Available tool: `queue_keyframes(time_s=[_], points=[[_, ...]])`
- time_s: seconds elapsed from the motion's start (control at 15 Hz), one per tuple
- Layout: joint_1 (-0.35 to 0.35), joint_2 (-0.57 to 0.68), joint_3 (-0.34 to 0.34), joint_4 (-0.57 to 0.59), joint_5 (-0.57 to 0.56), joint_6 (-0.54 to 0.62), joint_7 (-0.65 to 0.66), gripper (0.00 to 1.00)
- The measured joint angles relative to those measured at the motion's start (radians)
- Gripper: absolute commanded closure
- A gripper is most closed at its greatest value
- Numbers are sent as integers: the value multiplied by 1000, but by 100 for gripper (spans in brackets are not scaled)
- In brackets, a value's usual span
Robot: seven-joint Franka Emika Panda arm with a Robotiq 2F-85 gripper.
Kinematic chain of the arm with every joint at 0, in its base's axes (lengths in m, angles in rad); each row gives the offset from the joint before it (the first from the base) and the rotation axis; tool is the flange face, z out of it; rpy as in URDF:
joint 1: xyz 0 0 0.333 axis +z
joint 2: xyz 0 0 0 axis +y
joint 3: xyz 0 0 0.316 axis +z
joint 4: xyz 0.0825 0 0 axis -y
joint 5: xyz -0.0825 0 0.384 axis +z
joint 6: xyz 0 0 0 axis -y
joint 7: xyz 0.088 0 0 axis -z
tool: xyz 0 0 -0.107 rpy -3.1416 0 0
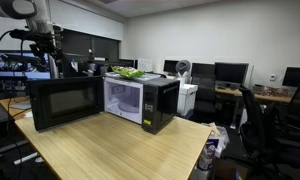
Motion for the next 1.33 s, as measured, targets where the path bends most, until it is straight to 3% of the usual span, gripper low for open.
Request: queue_keyframes(time_s=[0.33,0.53,0.67,0.87,1.07,1.13,1.33], points=[[36,7,-59,-124,22,20,-179,95],[-23,6,-63,-200,-84,95,-187,100],[-100,-1,-62,-230,-206,174,-171,99],[-268,11,-62,-259,-421,303,-110,98],[-564,75,-37,-256,-730,452,47,98],[-622,89,-24,-255,-788,482,93,98],[-838,152,87,-218,-968,589,300,98]])
